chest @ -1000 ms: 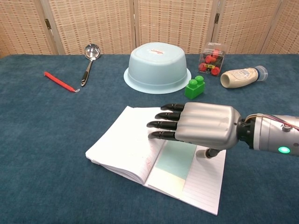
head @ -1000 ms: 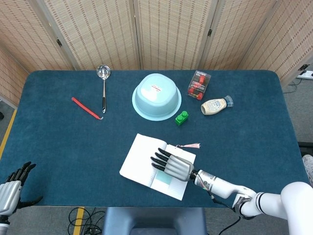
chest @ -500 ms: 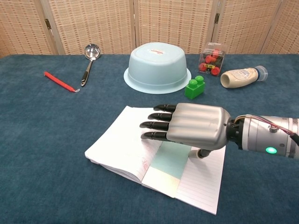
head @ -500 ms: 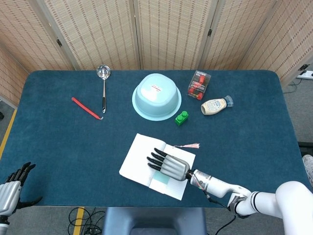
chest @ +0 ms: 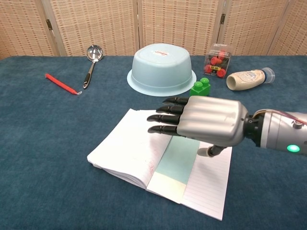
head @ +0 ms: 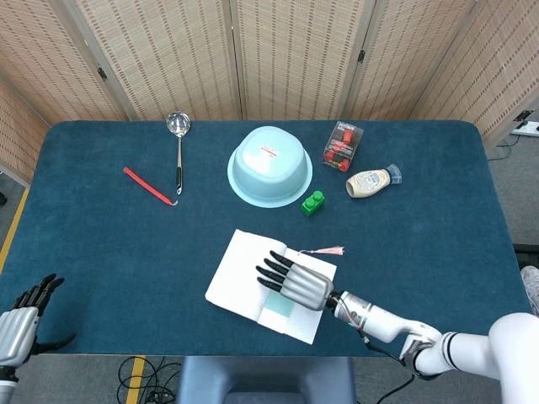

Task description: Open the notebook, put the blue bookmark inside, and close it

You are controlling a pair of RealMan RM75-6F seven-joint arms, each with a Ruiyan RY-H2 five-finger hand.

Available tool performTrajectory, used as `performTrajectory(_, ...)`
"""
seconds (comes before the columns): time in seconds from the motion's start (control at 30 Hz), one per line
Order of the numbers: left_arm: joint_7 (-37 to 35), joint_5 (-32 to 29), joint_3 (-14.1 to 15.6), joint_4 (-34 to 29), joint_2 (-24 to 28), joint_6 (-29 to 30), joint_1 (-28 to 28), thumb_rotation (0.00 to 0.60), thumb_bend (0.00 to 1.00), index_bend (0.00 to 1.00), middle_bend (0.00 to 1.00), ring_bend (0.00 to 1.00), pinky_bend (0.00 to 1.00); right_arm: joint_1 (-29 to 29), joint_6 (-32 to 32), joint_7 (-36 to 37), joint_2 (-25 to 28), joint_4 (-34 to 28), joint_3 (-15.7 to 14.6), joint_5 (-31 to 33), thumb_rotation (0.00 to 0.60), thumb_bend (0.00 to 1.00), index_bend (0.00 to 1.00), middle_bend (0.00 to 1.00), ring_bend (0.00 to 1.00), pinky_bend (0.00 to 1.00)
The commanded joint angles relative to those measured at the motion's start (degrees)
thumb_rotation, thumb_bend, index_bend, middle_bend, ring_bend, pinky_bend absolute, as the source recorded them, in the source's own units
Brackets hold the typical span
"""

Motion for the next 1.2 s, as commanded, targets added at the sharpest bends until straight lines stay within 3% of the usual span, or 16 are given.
performTrajectory(0.03, -0.2, 1.8, -0.7, 1.4, -0.7, 0.7, -1.1, 0.600, 0.16, 0.13, 0.08, 0.13, 0.17, -1.9, 2.5, -0.8, 3.1, -2.8, 1.0, 1.6, 0.600, 0.18, 0.00, 0.00, 0.00, 0.00)
performTrajectory(0.27, -2.9, 6.7, -2.4, 6.0, -3.5, 0.6, -5.4, 0.600, 0.16, 0.15, 0.08, 0.13, 0.17, -7.6, 7.2, -5.0, 10.6, -10.0, 2.2, 7.3, 0.600, 0.21, 0.00, 0.00, 0.00, 0.00)
performTrajectory(0.57, -4.7, 11.3, -3.3, 12.2, -7.7, -4.9, -13.6, 0.600, 0.16, 0.18, 0.08, 0.13, 0.17, -15.0, 14.1, -7.1, 17.9, -16.9, 1.7, 11.2, 0.600, 0.22, 0.00, 0.00, 0.00, 0.00)
performTrajectory(0.9, -1.9, 16.2, -1.6, 19.4, -14.2, -9.1, -20.5, 0.600, 0.16, 0.16, 0.08, 0.13, 0.17, -21.3, 19.3, -3.4, 20.8, -16.2, 0.2, 11.9, 0.600, 0.22, 0.00, 0.00, 0.00, 0.00)
performTrajectory(1.2, -0.1, 16.5, -1.0, 25.6, -20.9, -11.3, -24.2, 0.600, 0.16, 0.13, 0.08, 0.13, 0.17, -22.7, 19.5, -2.0, 20.9, -15.2, 0.8, 11.2, 0.600, 0.22, 0.00, 0.00, 0.00, 0.00)
